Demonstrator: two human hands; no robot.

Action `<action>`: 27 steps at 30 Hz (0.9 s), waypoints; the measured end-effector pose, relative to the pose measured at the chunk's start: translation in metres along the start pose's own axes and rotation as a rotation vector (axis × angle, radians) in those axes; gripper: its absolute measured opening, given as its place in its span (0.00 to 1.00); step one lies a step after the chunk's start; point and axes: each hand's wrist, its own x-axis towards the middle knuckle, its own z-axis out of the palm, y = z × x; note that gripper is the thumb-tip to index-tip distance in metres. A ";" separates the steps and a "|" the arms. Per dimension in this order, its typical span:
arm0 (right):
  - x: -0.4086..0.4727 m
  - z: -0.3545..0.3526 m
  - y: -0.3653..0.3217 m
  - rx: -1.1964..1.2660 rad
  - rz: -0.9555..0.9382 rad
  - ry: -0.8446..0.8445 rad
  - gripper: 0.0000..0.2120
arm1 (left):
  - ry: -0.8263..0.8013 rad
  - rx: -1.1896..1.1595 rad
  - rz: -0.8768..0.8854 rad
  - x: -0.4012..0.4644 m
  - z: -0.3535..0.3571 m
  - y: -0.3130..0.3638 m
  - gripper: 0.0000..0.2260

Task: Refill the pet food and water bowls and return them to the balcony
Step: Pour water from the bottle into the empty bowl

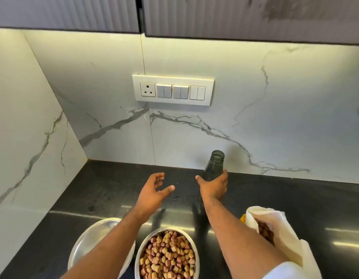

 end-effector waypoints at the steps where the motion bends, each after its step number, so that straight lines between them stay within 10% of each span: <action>1: 0.001 0.002 0.002 -0.002 -0.005 0.023 0.51 | -0.001 -0.005 -0.003 0.002 0.000 -0.001 0.28; 11: -0.010 -0.012 0.004 -0.187 -0.150 0.000 0.35 | 0.067 0.010 -0.008 -0.011 -0.038 0.002 0.23; 27: -0.158 -0.025 -0.040 -0.563 -0.666 -0.402 0.42 | 0.301 0.057 -0.154 -0.130 -0.174 -0.068 0.21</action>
